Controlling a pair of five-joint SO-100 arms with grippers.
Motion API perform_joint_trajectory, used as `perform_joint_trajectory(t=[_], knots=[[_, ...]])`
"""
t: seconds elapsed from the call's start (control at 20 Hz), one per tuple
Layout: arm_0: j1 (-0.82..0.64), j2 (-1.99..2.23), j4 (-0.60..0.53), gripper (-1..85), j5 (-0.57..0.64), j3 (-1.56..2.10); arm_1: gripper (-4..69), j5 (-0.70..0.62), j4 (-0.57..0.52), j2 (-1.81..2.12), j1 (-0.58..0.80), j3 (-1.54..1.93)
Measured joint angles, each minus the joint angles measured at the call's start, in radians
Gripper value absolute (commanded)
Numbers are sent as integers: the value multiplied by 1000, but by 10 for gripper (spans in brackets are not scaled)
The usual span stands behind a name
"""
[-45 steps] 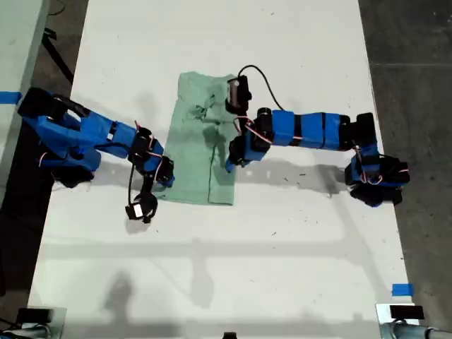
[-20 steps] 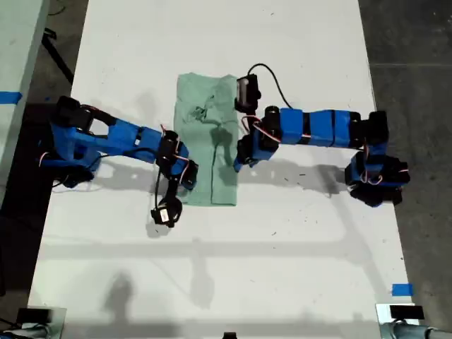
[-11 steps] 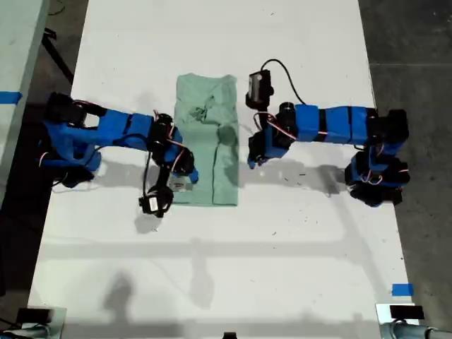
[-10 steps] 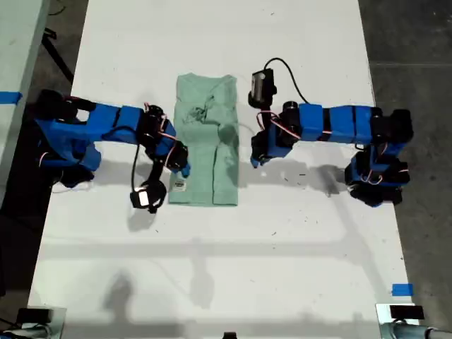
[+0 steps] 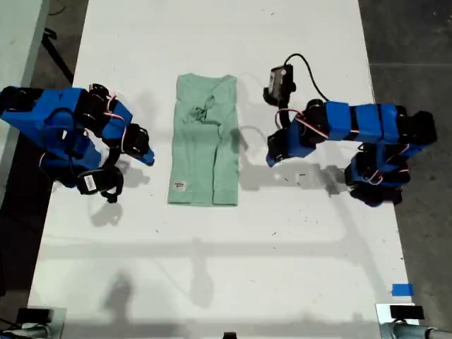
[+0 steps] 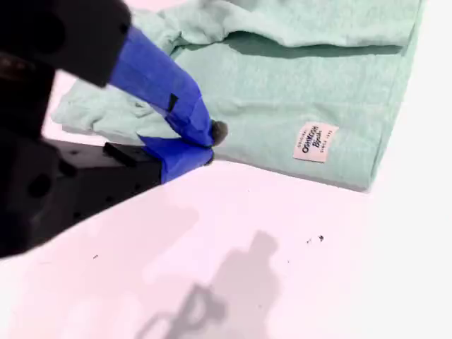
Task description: Fold t-shirt
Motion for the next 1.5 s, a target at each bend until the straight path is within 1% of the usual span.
perform_joint_trajectory(t=[0.25,0.35,0.55,0.6,0.65,0.7,0.75,0.85,1.1,1.3,1.5], knots=[[143,18,-14,0,-133,21,-12,55,0,31,-98,23],[170,18,-15,0,-149,21,-12,61,-5,31,-109,31],[170,18,-37,0,-155,26,-14,64,-21,31,-114,31],[175,18,-52,11,-153,26,17,63,-26,31,-115,31],[175,17,-78,182,-144,26,128,57,-35,26,-115,29],[173,12,-103,236,-126,26,187,44,-44,-3,-118,12],[172,9,-132,245,-103,28,219,29,-48,-48,-123,-34],[172,6,-196,262,-63,29,255,-5,-48,-144,-138,-149],[172,-75,-325,266,25,67,268,-74,-46,-399,-147,-362],[146,-202,-456,267,40,123,265,-83,-48,-511,-147,-391],[126,-344,-520,266,43,123,265,-91,-81,-578,-147,-391]])
